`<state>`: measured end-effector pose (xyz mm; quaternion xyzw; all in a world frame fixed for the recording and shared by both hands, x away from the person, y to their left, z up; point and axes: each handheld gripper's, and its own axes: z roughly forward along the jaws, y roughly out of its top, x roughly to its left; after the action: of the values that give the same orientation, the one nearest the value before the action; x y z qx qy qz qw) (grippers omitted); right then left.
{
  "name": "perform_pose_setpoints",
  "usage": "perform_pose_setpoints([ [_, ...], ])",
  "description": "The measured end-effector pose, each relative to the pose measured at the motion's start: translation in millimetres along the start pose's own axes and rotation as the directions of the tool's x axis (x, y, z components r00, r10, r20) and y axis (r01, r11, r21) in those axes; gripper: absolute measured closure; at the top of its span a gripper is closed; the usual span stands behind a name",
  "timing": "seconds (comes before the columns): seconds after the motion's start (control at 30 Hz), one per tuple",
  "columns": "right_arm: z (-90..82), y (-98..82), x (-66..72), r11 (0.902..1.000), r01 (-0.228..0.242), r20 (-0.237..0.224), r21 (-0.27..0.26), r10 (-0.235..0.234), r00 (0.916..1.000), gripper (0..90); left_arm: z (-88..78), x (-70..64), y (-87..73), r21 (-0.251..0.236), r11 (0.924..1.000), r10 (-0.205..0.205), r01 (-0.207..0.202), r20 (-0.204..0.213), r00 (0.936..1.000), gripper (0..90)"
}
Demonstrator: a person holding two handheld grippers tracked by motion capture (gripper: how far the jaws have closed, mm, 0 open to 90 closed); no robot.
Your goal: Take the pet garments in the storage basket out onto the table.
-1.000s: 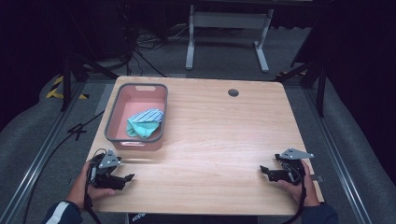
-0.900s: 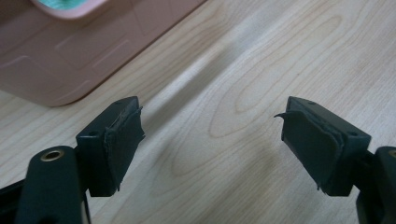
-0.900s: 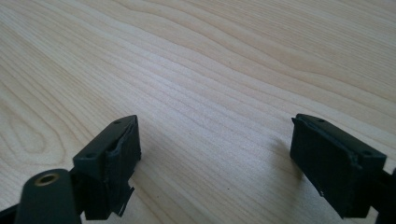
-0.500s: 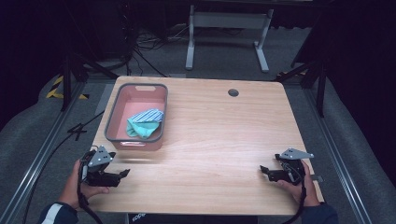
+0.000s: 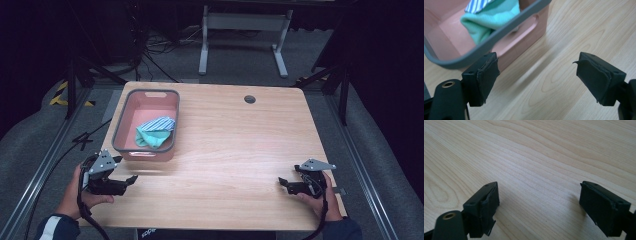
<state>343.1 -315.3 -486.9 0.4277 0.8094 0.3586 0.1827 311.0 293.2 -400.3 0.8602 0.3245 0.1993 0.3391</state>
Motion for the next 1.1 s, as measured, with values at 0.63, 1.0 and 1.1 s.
perform_pose_setpoints([
  [0.63,0.0,0.0,0.0,1.0,0.0,0.0,0.0,0.0,1.0,16.6,5.1,25.0,58.1,-0.006,0.9974,0.072,-0.072,-0.038,0.9967,19.0],
  [1.0,-0.1,0.0,0.0,1.0,0.0,0.001,0.0,0.0,1.0,16.7,26.8,42.2,76.5,0.022,0.9976,0.066,-0.065,-0.035,0.9972,19.5],
  [1.1,-0.1,0.0,-0.1,1.0,0.0,0.001,0.0,0.0,1.0,16.7,38.5,46.7,81.9,0.049,0.9972,0.058,-0.057,-0.03,0.9978,19.6],
])
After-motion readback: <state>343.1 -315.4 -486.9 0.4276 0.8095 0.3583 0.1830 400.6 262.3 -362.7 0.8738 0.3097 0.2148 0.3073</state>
